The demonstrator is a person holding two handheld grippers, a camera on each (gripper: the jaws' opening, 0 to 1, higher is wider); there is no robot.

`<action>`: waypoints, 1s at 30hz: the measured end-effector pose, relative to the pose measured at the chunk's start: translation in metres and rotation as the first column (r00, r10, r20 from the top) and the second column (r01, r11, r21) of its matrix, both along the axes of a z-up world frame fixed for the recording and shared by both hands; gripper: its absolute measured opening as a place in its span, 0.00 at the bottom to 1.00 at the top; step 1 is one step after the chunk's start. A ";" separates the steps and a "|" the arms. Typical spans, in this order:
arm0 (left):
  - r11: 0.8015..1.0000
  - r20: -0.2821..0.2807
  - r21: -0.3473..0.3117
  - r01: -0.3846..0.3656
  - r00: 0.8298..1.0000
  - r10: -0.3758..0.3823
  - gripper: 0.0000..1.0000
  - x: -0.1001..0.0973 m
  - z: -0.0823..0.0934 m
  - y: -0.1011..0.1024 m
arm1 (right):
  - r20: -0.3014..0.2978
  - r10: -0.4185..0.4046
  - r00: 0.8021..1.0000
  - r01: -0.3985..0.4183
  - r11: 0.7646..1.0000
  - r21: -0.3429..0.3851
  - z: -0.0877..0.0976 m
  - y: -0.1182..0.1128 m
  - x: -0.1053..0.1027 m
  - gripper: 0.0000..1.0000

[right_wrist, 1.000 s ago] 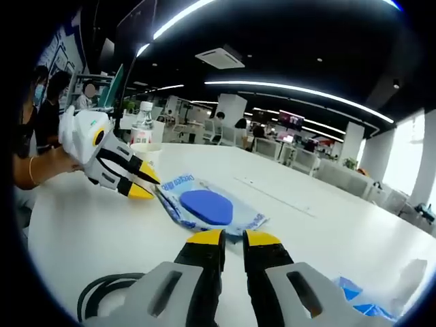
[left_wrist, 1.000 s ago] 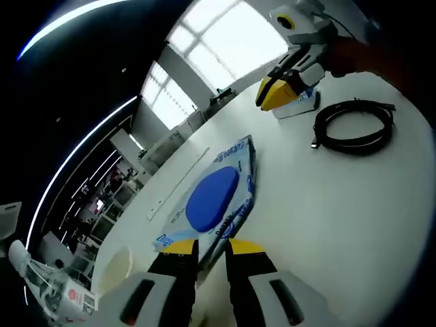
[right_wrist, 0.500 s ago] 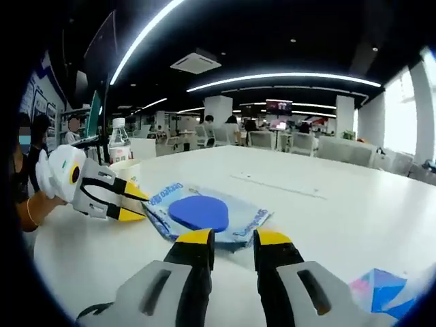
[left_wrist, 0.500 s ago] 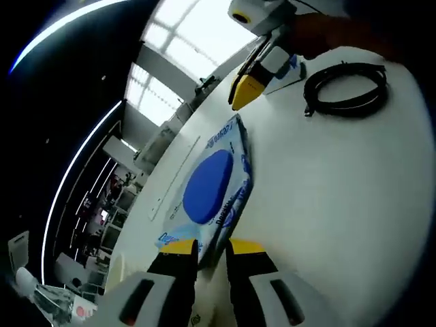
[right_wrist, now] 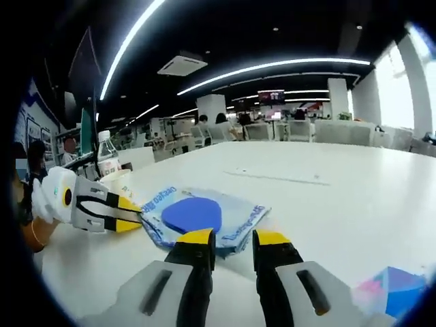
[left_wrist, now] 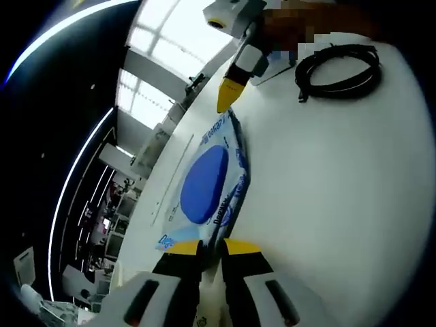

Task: Arrange the tabletop items into an orderly group along one side of the table until the central work area is clear of visible clutter.

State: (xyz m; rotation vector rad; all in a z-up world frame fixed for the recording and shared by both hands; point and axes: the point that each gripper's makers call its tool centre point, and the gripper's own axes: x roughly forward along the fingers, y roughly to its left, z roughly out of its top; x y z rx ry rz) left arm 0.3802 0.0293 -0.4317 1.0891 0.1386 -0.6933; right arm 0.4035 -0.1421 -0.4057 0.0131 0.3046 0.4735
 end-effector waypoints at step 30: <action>0.998 0.003 -0.065 0.026 1.000 -0.026 0.00 -0.001 -0.002 -0.001 | 0.033 0.093 0.995 -0.086 0.982 -0.169 -0.005 0.010 -0.008 0.04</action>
